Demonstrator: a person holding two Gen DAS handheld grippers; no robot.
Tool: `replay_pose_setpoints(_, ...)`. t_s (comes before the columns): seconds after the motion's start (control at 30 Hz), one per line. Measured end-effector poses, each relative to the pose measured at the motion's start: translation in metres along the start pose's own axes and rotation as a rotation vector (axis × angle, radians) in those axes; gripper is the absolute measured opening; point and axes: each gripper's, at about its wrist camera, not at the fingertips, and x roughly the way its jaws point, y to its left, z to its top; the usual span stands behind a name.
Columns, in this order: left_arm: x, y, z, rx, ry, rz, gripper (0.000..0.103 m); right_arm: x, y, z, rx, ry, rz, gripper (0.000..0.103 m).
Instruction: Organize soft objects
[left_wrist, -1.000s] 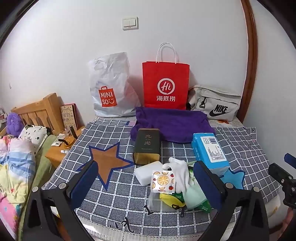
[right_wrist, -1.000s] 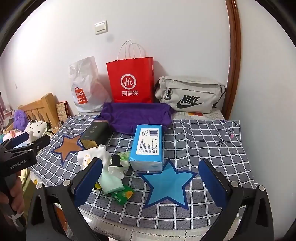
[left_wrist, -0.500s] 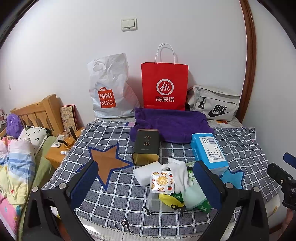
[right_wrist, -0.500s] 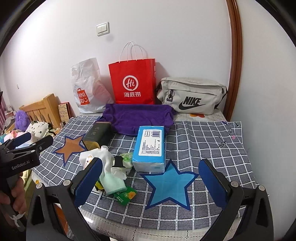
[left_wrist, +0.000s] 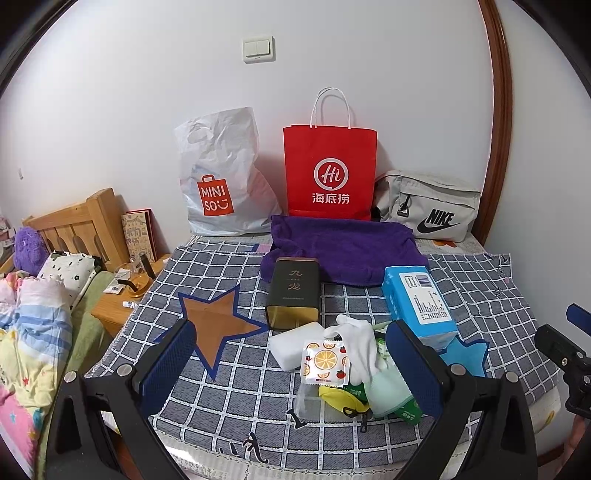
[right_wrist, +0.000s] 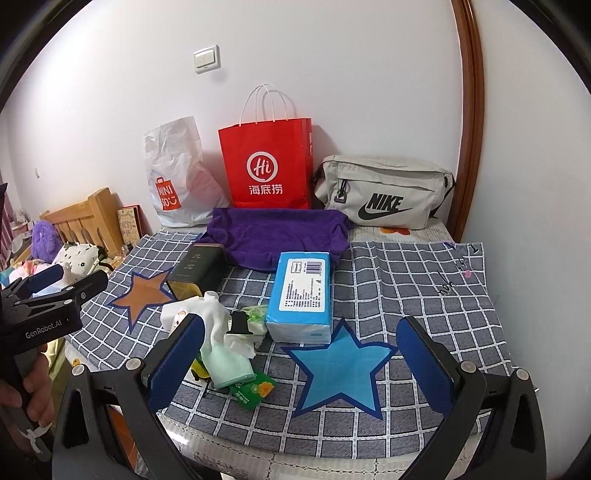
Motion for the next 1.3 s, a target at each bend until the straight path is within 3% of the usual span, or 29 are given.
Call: replay_pose_setpoints(1.3, -0.0021, 0.0008, 0.0003, 0.001, -0.003, 0.002, 0.103, -0.0057, 0.0030, -0.0030, -0.001, -0.014, 0.007, 0.103)
